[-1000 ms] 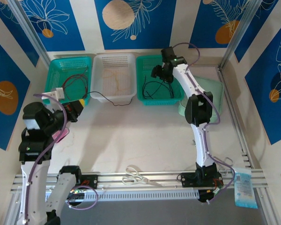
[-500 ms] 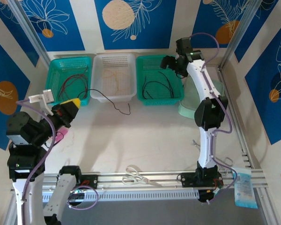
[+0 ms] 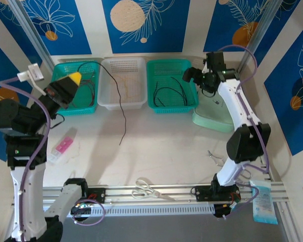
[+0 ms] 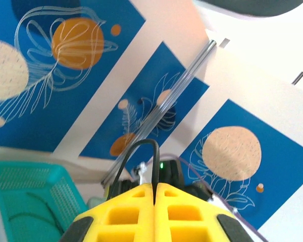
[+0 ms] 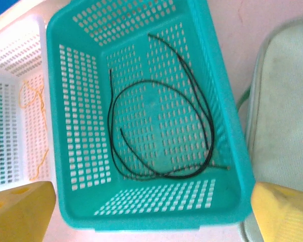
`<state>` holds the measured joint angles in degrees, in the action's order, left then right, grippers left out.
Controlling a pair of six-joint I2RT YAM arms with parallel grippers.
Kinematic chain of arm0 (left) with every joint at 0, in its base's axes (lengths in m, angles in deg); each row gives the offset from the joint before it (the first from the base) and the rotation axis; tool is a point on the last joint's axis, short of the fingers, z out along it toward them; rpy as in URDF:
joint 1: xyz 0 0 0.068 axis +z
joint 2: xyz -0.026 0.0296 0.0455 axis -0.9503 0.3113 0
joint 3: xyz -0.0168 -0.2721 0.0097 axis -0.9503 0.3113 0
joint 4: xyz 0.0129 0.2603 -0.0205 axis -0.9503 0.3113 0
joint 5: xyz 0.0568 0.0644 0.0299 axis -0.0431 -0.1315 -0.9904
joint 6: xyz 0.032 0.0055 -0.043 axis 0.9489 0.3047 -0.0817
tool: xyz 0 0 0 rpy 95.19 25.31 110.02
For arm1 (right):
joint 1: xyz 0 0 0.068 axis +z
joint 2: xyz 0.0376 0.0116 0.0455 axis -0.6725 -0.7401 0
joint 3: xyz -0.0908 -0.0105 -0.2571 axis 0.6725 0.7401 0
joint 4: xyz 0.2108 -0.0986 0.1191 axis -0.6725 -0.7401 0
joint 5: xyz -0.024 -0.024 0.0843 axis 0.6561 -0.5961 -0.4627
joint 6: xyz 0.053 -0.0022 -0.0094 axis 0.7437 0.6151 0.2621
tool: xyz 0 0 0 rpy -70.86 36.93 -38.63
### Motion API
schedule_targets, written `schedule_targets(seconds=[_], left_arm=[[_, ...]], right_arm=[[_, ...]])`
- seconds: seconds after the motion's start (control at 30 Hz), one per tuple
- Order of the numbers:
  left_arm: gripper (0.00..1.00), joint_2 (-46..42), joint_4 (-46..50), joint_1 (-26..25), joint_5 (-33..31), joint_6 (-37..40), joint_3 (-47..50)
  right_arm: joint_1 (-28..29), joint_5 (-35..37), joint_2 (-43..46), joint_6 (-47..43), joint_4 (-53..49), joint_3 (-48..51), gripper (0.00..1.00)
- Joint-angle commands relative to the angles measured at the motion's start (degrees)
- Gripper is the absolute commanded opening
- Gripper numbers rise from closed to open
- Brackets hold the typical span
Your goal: Untangle the cables
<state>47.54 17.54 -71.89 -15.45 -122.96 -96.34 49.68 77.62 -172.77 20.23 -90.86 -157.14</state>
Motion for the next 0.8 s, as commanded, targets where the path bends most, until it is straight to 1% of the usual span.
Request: schedule_targets(seconds=[0.0, 0.07, 0.13, 0.2, 0.23, 0.33, 0.43, 0.53, 0.6, 0.77], left_arm=[[0.0, 3.1, -8.6, -1.3, -0.7, -3.3, -4.3], [0.0, 5.9, -9.9, -2.7, -1.1, -3.2, -6.8], [0.0, 8.9, -9.3, -5.8, -2.7, -1.4, -10.0], [0.0, 12.0, -7.7, -11.2, -5.1, 2.5, -13.1], [0.0, 13.7, -6.2, -14.6, -6.8, 5.7, -14.7], [0.0, 18.5, -3.0, -22.5, -12.3, 14.2, -18.8], [0.0, 23.5, -3.8, -26.7, -15.9, 18.4, -22.1], [0.0, 29.7, -3.9, -29.1, -17.8, 21.0, -27.8], [0.0, 33.7, -4.2, -29.6, -18.6, 22.1, -32.2], [0.0, 45.5, -3.1, -30.5, -19.5, 23.0, -46.9]], right_arm=[[-0.3, -3.4, 5.4, 2.2, 6.7, 6.1, 0.99], [-0.5, -3.8, 7.7, 2.4, 7.1, 8.6, 0.99], [-0.7, -3.6, 9.9, 2.3, 7.1, 10.4, 0.99], [-1.0, -3.5, 11.7, 2.3, 7.6, 12.0, 0.99], [-1.2, -3.6, 12.5, 2.4, 7.9, 12.6, 0.99], [-2.1, -4.2, 14.0, 2.8, 7.6, 13.4, 0.99], [-3.2, -4.4, 15.6, 2.4, 6.6, 14.0, 0.99], [-5.9, -4.7, 17.9, 2.4, 6.4, 15.8, 0.99], [-8.7, -6.0, 19.8, 2.9, 6.3, 17.3, 0.99], [-14.8, -9.5, 25.0, 3.3, 5.9, 20.0, 0.99]])
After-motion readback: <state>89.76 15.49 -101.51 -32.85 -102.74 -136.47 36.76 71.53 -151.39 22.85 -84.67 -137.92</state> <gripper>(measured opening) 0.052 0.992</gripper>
